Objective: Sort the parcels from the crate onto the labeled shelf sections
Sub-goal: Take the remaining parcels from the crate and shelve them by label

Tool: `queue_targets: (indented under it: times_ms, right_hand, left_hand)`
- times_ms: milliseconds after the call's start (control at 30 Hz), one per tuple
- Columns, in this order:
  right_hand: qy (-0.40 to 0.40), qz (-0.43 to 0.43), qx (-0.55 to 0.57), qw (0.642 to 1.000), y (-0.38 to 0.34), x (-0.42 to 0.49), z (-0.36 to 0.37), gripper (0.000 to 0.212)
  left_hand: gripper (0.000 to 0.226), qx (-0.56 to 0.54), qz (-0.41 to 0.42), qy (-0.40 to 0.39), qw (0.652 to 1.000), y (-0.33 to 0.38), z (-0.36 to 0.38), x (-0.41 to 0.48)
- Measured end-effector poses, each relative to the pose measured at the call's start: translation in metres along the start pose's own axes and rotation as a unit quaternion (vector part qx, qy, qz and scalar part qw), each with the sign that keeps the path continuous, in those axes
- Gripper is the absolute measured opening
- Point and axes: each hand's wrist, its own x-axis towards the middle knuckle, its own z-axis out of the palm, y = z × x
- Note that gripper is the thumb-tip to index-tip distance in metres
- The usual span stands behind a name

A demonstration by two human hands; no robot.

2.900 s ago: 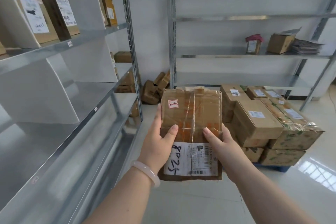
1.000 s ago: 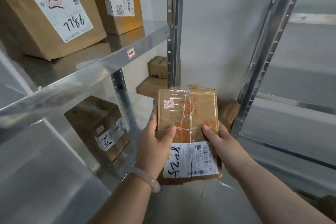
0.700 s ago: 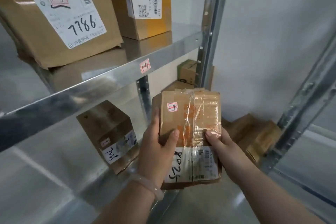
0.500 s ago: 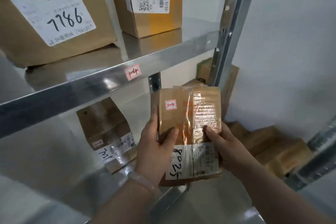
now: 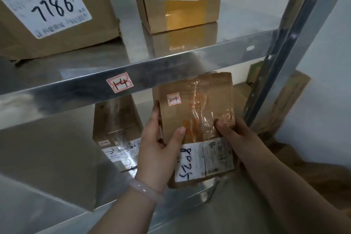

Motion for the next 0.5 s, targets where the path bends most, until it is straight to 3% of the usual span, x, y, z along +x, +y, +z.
queue_targets:
  times_ms: [233, 333, 500]
  right_hand:
    - [-0.081, -0.052, -0.015, 0.995, 0.008, 0.037, 0.002, 0.030]
    - [-0.113, -0.056, -0.043, 0.991, 0.028, 0.052, 0.003, 0.046]
    - [-0.083, -0.054, -0.106, 0.989, 0.063, 0.064, 0.013, 0.056]
  left_hand:
    - [0.079, 0.044, -0.045, -0.006, 0.998, -0.030, 0.003, 0.016]
    - [0.068, 0.067, -0.069, -0.002, 0.995, -0.053, 0.005, 0.015]
    - [0.064, 0.102, -0.093, 0.024, 0.990, -0.084, 0.009, 0.010]
